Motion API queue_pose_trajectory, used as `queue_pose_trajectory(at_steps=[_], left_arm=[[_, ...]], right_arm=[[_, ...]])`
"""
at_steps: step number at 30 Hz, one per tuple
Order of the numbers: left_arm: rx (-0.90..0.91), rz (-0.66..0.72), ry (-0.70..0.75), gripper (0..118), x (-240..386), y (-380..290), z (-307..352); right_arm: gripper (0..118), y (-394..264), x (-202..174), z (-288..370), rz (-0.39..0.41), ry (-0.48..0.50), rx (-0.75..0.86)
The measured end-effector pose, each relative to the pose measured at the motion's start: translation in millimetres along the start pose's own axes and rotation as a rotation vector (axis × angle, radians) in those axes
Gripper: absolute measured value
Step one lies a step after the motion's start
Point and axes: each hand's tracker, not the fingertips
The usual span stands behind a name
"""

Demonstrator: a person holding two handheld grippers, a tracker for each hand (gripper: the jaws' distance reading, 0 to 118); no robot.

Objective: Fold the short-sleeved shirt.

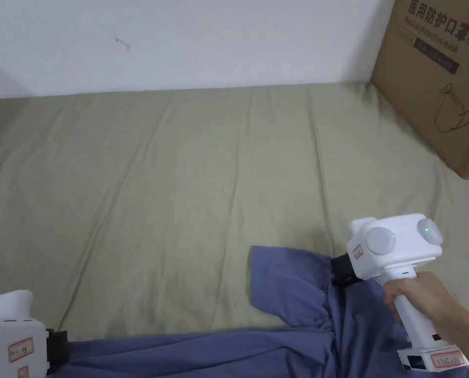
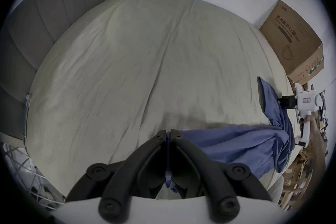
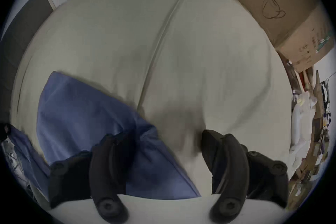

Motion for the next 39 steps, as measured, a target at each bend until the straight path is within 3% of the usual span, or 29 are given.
queue_pose_trajectory(at_steps=[2, 3, 4, 5, 8, 11, 14, 19, 28, 31, 35, 39], left_arm=[[-0.002, -0.006, 0.003, 3, 0.8, -0.5, -0.9], [-0.001, -0.007, 0.005, 3, 0.7, 0.2, -0.8], [0.001, -0.009, 0.005, 3, 1.0, 0.4, 0.1], [0.003, -0.009, 0.004, 3, 1.7, 1.1, 3.9], [0.027, -0.02, 0.002, 3, 2.0, 2.9, 18.0], [0.081, -0.057, 0.011, 3, -1.7, 9.6, 36.0], [0.138, -0.061, 0.029, 3, -1.8, 17.0, 59.8], [0.256, -0.113, 0.062, 3, 2.7, 37.0, 112.1], [0.452, -0.121, 0.097, 3, 20.3, 106.6, 198.2], [0.528, -0.109, 0.1, 3, 29.7, 127.9, 227.8], [0.577, -0.12, 0.132, 3, 45.8, 161.4, 254.7], [0.632, -0.115, 0.202, 2, 60.1, 206.8, 273.6]], right_arm=[[34, -1.6, -7.1, 13.8, 0.063, 0.027, 0.032], [34, -2.0, -11.3, 17.1, 0.085, 0.014, 0.034], [11, -0.6, -13.7, 19.9, 0.084, -0.018, 0.028], [8, 0.0, -13.0, 22.7, 0.07, -0.031, 0.019], [6, -1.6, -6.9, 38.1, 0.014, -0.002, 0.033], [4, -0.8, 8.9, 79.6, -0.094, 0.039, 0.135], [4, 3.5, 26.9, 122.6, -0.146, 0.038, 0.212], [4, 9.0, 52.8, 203.6, -0.169, -0.001, 0.334], [4, 18.9, 95.4, 324.5, -0.28, -0.001, 0.545], [4, 24.1, 106.7, 352.6, -0.316, 0.04, 0.598], [4, 39.3, 112.8, 381.9, -0.33, 0.023, 0.643], [4, 68.7, 121.2, 404.9, -0.397, 0.106, 0.697]])
